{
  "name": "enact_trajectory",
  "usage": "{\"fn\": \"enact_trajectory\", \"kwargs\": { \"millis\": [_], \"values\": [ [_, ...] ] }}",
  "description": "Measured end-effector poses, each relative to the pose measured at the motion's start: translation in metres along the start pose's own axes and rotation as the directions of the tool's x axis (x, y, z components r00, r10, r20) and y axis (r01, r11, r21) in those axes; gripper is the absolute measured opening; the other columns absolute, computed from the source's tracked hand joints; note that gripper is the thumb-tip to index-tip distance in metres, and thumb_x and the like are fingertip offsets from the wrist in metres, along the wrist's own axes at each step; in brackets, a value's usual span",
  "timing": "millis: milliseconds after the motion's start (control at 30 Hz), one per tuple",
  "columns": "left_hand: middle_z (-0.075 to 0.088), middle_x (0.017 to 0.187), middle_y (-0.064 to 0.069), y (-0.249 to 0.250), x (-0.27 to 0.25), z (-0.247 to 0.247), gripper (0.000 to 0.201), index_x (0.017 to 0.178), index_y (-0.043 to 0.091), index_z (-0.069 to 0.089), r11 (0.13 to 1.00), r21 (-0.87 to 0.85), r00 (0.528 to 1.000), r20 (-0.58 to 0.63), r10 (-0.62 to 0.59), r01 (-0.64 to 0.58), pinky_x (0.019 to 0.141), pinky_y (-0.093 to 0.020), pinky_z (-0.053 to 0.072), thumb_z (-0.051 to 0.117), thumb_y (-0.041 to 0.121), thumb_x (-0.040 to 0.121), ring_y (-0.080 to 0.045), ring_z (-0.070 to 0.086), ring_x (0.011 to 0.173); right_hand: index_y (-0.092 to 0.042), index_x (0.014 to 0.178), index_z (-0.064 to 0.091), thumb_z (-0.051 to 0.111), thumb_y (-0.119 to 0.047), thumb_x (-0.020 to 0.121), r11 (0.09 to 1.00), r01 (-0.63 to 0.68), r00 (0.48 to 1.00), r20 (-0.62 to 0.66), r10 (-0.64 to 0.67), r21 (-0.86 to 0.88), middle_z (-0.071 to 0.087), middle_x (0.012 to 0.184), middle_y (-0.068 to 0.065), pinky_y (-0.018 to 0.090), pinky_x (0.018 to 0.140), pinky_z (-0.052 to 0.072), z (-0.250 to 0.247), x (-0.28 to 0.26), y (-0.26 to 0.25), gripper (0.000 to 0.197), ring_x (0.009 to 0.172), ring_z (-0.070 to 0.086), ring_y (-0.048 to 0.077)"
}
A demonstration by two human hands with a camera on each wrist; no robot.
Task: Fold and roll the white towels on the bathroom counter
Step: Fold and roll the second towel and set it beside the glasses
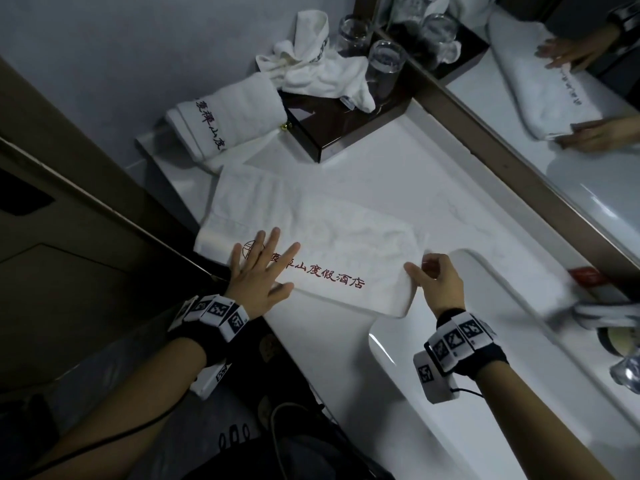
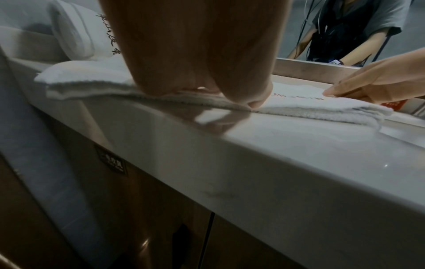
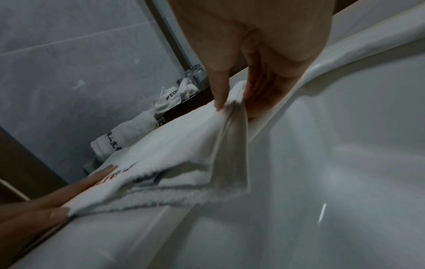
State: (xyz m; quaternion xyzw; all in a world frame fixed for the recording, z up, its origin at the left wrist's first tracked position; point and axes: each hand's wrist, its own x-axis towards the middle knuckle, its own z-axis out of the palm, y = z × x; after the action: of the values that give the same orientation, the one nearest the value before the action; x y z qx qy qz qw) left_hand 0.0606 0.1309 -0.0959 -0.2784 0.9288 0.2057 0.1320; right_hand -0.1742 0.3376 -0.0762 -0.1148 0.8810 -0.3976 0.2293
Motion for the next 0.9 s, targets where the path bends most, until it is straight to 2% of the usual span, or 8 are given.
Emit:
{"fn": "enact_trajectory", "kwargs": {
  "millis": [100,200,300,400,500,700,800,900],
  "values": [
    [-0.03,0.149,0.011,-0.001,0.0,0.001,0.071,0.139,0.05,-0.006,0.999,-0.037,1.0,-0.023,0.0,-0.001,0.112,-0.05,-0.014,0.044,0.047,0.089,-0.013,-0.025,0.14,-0.007,0.117,0.049,0.067,-0.016,0.083,0.999,0.021,0.999,-0.033,-0.02,0.024,0.058,0.104,0.01,0.026,0.08,0.039,0.0,0.01,-0.008,0.04,0.093,0.056,0.024],
    [-0.029,0.147,0.015,-0.003,0.002,0.001,0.069,0.139,0.052,-0.003,0.997,-0.073,1.0,-0.025,0.0,-0.002,0.112,-0.049,-0.014,0.044,0.046,0.089,-0.009,-0.026,0.138,-0.01,0.126,0.048,0.063,-0.007,0.083,0.976,0.179,0.981,-0.052,-0.187,-0.126,0.045,0.124,0.013,0.027,0.09,0.039,0.005,0.023,-0.018,0.045,0.106,0.049,0.025],
    [-0.028,0.146,0.016,-0.005,0.003,0.001,0.059,0.138,0.052,-0.003,0.995,-0.099,1.0,-0.029,-0.001,-0.001,0.112,-0.049,-0.015,0.036,0.042,0.095,-0.008,-0.024,0.139,-0.015,0.128,0.055,0.056,-0.014,0.09,0.866,0.364,0.931,0.094,-0.354,-0.344,0.041,0.141,0.01,0.031,0.104,0.029,0.012,0.031,-0.019,0.038,0.128,0.033,0.029],
    [-0.025,0.147,0.017,-0.003,0.004,-0.001,0.05,0.139,0.052,0.001,0.993,-0.115,0.999,-0.035,-0.019,0.014,0.113,-0.047,-0.014,0.026,0.036,0.099,-0.009,-0.02,0.141,-0.023,0.145,0.029,0.04,-0.029,0.099,0.778,0.382,0.922,0.268,-0.281,-0.499,0.018,0.157,0.003,0.034,0.116,0.01,0.013,0.037,-0.011,0.048,0.144,0.013,0.027],
    [-0.022,0.151,0.015,0.0,0.003,-0.002,0.05,0.141,0.049,0.002,0.995,-0.092,0.999,-0.033,-0.03,0.027,0.113,-0.047,-0.012,0.026,0.035,0.099,-0.01,-0.019,0.142,-0.02,0.149,0.003,0.027,-0.035,0.101,0.747,0.372,0.923,0.307,-0.232,-0.552,0.002,0.158,0.001,0.034,0.118,0.0,0.012,0.036,-0.003,0.055,0.146,0.0,0.022],
    [-0.017,0.156,0.004,-0.008,0.006,-0.01,0.062,0.146,0.031,-0.003,0.98,-0.18,0.994,-0.053,-0.097,0.086,0.115,-0.039,-0.011,0.035,0.038,0.097,-0.012,-0.018,0.142,-0.014,0.149,0.002,0.026,-0.024,0.101,0.709,0.353,0.936,0.245,-0.254,-0.61,0.001,0.159,0.006,0.035,0.118,-0.005,0.021,0.027,-0.015,0.055,0.146,-0.003,0.021],
    [-0.018,0.155,0.006,-0.023,0.013,-0.018,0.064,0.145,0.031,-0.006,0.982,-0.136,0.99,-0.026,-0.137,0.132,0.115,-0.04,-0.012,0.033,0.042,0.096,-0.011,-0.017,0.143,-0.02,0.149,0.005,0.035,-0.025,0.098,0.703,0.485,0.873,0.33,-0.359,-0.52,-0.003,0.158,0.002,0.036,0.116,-0.007,0.031,0.016,-0.021,0.059,0.146,-0.004,0.021],
    [-0.017,0.156,0.008,-0.036,0.018,-0.024,0.065,0.145,0.034,-0.005,0.993,-0.094,0.997,-0.003,-0.072,0.071,0.115,-0.04,-0.011,0.033,0.047,0.094,-0.008,-0.016,0.143,-0.034,0.147,-0.003,0.045,-0.053,0.09,0.691,0.549,0.799,0.537,-0.269,-0.471,-0.025,0.148,-0.012,0.035,0.112,-0.016,0.04,0.008,-0.023,0.077,0.142,-0.021,0.014]
  ]
}}
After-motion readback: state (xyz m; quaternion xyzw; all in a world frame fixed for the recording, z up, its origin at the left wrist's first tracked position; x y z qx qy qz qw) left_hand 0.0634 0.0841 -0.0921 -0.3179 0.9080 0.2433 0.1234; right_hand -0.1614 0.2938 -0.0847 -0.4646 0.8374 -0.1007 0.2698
